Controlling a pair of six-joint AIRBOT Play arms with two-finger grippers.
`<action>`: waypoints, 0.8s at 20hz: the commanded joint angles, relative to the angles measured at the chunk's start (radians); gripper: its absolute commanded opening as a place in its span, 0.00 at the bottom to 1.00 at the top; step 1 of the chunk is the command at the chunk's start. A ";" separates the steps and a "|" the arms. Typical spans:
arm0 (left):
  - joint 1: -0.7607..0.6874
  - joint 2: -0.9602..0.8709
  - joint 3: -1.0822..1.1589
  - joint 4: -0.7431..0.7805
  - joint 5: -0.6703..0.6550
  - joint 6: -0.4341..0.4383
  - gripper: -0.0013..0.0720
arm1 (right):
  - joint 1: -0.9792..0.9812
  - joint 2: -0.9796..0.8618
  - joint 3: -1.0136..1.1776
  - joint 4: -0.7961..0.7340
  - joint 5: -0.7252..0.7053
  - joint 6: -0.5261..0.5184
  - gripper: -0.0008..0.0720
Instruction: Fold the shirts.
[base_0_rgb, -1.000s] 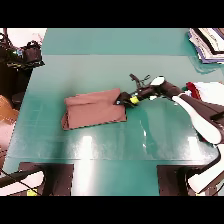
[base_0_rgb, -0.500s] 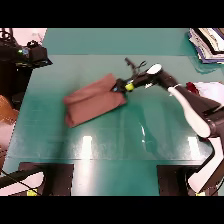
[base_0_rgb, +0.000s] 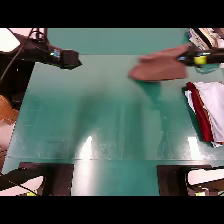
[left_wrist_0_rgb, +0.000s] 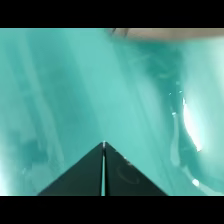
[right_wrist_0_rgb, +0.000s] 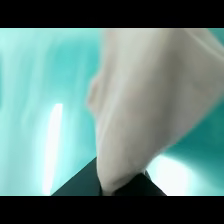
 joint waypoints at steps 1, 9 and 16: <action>-0.085 0.000 0.000 0.000 0.108 0.001 0.05 | -0.250 0.052 0.002 -0.032 0.013 0.008 0.03; -0.122 0.000 0.000 0.003 0.156 0.000 0.05 | -0.465 0.015 0.003 0.124 -0.050 0.013 0.03; -0.122 0.000 0.000 0.002 0.154 -0.001 0.05 | -0.472 0.079 0.222 0.175 0.039 0.007 0.03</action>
